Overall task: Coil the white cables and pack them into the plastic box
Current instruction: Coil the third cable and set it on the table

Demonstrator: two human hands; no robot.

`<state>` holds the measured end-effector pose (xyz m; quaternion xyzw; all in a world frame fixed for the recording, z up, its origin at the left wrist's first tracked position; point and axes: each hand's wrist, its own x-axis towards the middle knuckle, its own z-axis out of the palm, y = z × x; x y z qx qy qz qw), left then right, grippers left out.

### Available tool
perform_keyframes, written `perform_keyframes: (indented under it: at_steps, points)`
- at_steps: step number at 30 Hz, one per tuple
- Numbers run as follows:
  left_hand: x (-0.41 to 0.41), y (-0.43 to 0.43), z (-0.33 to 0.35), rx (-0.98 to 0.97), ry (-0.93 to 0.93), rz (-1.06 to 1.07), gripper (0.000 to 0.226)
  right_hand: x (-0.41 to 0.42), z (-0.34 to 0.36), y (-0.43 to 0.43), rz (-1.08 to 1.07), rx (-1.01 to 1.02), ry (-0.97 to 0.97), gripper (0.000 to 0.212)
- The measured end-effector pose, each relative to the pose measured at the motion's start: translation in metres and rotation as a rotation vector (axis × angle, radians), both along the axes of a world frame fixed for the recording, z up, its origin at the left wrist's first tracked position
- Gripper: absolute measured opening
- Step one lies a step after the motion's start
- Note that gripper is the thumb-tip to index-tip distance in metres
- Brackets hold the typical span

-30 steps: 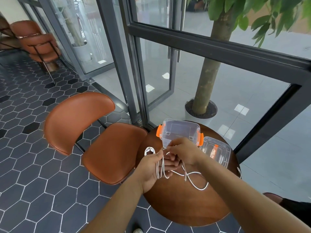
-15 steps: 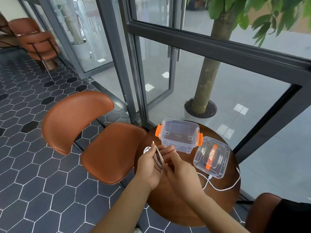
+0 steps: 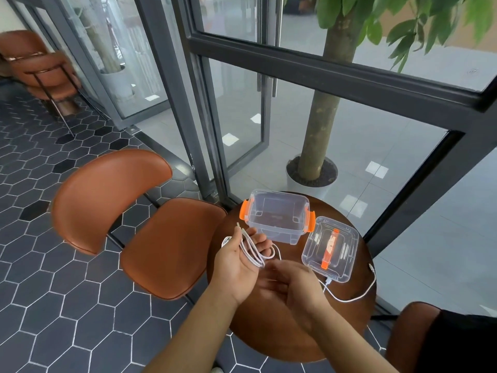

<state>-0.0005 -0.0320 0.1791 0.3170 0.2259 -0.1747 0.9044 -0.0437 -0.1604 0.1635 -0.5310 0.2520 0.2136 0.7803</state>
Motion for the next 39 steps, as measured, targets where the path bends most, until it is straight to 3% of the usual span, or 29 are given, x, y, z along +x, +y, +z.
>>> perform_keyframes:
  at_steps: [3, 5, 9, 12, 16, 20, 25, 31, 34, 39]
  points:
    - [-0.001, 0.001, -0.004, -0.019, -0.007, -0.04, 0.04, 0.004, -0.004, -0.003, -0.033, 0.185, 0.073, 0.051]
    - [-0.003, 0.001, -0.005, -0.03, -0.011, -0.078, 0.041, 0.006, -0.005, -0.003, -0.027, 0.192, 0.053, 0.046]
    - [-0.006, -0.001, -0.002, -0.021, -0.027, -0.123, 0.038, 0.007, -0.011, -0.002, -0.044, 0.271, 0.062, 0.014]
    - [-0.006, 0.001, -0.002, -0.025, -0.049, -0.171, 0.017, 0.008, -0.017, -0.002, -0.073, 0.373, 0.099, 0.026]
    - [-0.005, 0.006, -0.003, -0.023, -0.02, -0.24, 0.015, 0.008, -0.022, 0.0, -0.104, 0.347, 0.135, 0.031]
    - [0.001, 0.004, -0.005, 0.178, 0.009, -0.284, 0.023, 0.008, -0.027, 0.008, -0.181, 0.253, 0.137, 0.026]
    - [0.0, 0.004, -0.004, 0.909, -0.073, -0.352, 0.029, 0.007, -0.026, 0.001, -0.292, 0.177, 0.016, 0.013]
    - [-0.008, 0.005, -0.016, 1.016, -0.114, -0.392, 0.013, 0.007, -0.025, -0.002, -0.255, -0.015, -0.115, 0.015]
    - [-0.01, 0.004, -0.015, 0.839, -0.109, -0.377, 0.005, 0.004, -0.027, -0.003, -0.313, -0.001, -0.093, 0.012]
    - [-0.017, 0.015, -0.011, 0.077, -0.046, -0.213, 0.037, 0.007, -0.028, -0.01, -0.405, 0.071, -0.042, 0.007]
